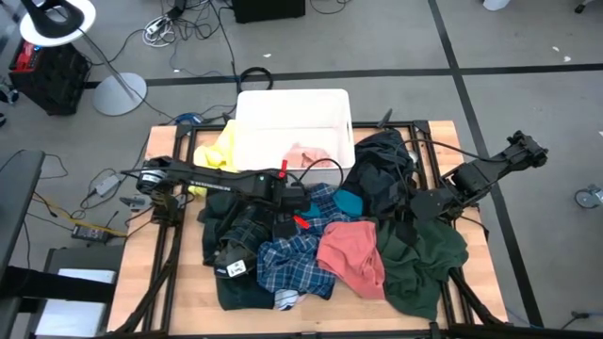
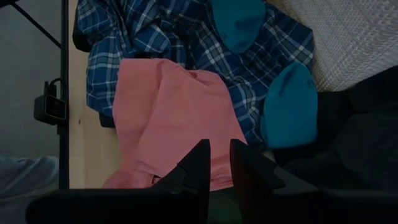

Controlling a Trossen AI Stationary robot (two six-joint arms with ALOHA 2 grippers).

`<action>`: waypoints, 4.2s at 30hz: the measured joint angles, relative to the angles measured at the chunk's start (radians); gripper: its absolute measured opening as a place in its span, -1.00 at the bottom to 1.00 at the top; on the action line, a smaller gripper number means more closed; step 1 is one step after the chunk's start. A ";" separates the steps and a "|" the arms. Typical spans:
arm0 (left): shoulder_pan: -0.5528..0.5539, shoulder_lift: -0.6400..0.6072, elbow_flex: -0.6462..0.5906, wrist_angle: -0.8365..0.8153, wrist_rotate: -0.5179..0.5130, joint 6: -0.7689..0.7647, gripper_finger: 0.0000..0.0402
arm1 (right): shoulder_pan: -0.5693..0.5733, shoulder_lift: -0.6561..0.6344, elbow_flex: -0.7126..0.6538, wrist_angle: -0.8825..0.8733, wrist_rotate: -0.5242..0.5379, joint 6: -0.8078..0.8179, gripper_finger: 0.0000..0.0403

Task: Sort clothes
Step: Put the left blue sock into the laundry organizer, then put the blue sock into the laundry organizer

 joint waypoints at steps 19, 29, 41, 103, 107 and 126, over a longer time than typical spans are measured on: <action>-0.024 0.015 0.175 -0.014 -0.011 -0.109 -0.99 | 0.002 0.000 0.000 0.014 0.000 0.000 -0.72; -0.030 0.015 0.437 -0.116 -0.102 -0.074 -1.00 | 0.002 0.000 0.000 0.015 0.000 0.000 -0.73; 0.109 -0.013 0.779 -0.175 -0.237 0.192 -1.00 | 0.002 0.004 -0.040 0.111 0.040 0.105 -0.73; 0.024 -0.286 0.215 0.030 0.049 -0.083 -0.56 | -0.362 0.005 -0.153 0.225 0.005 -0.295 -0.26; -0.039 -0.386 0.025 0.228 0.025 -0.106 -0.56 | -0.369 0.005 -0.214 0.256 0.006 -0.301 -0.16; -0.174 -0.933 -0.623 0.602 -0.003 -0.162 -0.56 | -0.418 0.327 -0.302 0.428 -0.073 -0.304 0.13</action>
